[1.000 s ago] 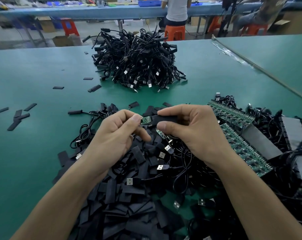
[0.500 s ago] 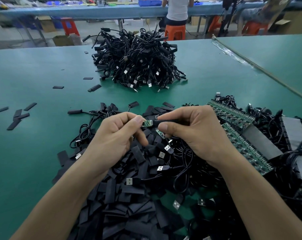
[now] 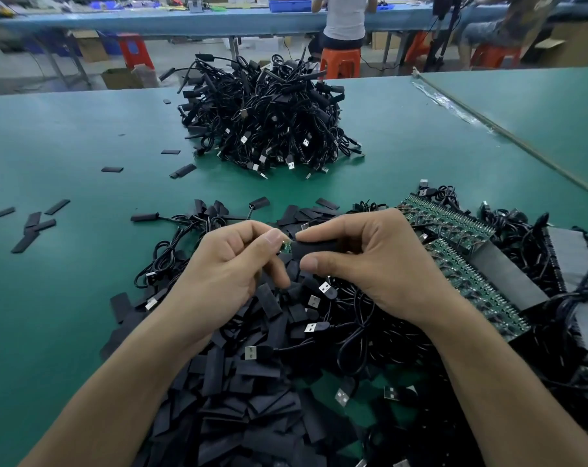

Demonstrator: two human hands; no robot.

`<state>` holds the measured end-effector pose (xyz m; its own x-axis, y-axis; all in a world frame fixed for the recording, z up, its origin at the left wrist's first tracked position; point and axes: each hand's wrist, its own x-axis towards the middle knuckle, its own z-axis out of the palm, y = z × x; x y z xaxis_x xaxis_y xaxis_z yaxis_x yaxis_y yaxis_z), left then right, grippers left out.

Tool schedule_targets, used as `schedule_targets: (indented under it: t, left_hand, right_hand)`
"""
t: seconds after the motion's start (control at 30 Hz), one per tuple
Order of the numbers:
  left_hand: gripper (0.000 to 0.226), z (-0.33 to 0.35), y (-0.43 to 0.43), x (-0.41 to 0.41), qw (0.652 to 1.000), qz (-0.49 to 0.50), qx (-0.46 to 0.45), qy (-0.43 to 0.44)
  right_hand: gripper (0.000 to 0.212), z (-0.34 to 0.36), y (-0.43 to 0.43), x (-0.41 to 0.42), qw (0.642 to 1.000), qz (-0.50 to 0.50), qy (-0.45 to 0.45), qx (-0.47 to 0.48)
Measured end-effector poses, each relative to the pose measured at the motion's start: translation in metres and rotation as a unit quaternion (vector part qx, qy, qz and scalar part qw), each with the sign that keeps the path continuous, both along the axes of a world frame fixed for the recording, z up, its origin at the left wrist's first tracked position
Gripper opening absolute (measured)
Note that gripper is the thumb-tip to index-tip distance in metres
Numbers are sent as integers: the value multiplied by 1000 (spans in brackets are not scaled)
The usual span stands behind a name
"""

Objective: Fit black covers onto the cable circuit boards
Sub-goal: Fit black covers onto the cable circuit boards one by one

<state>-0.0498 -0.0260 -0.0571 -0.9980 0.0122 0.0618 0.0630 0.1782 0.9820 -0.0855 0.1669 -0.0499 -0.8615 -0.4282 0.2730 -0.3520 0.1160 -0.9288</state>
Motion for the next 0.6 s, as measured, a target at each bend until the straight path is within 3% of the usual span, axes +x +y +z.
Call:
schedule_targets:
  t: [0.33, 0.47, 0.6]
  left_hand:
    - [34, 1, 4, 3, 999, -30, -8, -12]
    - [16, -2, 1, 0, 999, 23, 13, 22]
    - [18, -2, -3, -2, 997, 47, -22, 64]
  right_hand:
    - [21, -6, -5, -1, 997, -59, 52, 7]
    - [19, -6, 0, -4, 996, -78, 44, 1]
    - [18, -6, 2, -5, 995, -82, 49, 5]
